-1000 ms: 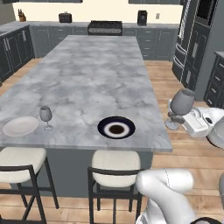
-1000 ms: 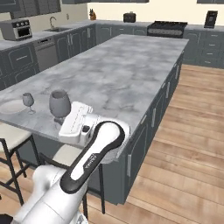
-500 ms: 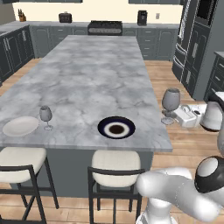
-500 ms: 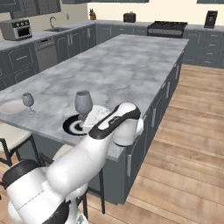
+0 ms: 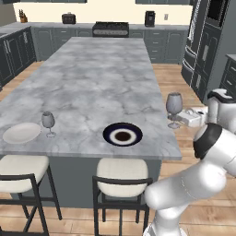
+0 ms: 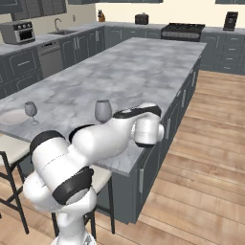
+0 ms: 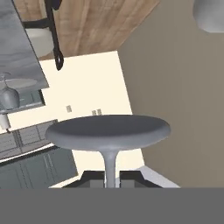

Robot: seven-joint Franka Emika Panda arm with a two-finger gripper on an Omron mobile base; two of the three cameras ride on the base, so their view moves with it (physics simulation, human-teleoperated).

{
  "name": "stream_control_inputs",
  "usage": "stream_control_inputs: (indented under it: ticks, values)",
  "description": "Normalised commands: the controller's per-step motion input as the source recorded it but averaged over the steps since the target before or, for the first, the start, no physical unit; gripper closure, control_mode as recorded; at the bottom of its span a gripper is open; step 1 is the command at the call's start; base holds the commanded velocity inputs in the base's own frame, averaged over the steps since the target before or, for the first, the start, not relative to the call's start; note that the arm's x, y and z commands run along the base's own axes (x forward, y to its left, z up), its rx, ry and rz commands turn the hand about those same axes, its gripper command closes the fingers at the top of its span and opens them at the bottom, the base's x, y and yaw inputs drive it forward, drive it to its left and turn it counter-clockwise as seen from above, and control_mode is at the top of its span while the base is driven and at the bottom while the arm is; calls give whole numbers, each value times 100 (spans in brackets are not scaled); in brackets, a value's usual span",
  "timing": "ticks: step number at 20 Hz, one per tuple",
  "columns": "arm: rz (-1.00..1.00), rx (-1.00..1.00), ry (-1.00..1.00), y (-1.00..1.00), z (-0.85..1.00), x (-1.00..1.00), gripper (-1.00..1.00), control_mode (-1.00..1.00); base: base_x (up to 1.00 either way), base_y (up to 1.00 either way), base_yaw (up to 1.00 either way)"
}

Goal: Retrieve the wine glasses from the counter and place one next to each plate.

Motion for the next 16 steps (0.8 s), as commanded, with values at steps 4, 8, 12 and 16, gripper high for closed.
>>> stream_control_inputs:
  ticks: [4, 8, 12, 16]
  values:
    - [0, -12, -17, 0, -22, 6, 100, -100, 0, 0, 0]
    - [0, -4, -8, 4, -13, 20, 100, -100, 0, 0, 0]
    - [0, -3, 1, 15, -12, 24, 100, -100, 0, 0, 0]
    - [0, -2, 0, 17, -10, 16, 100, -100, 0, 0, 0]
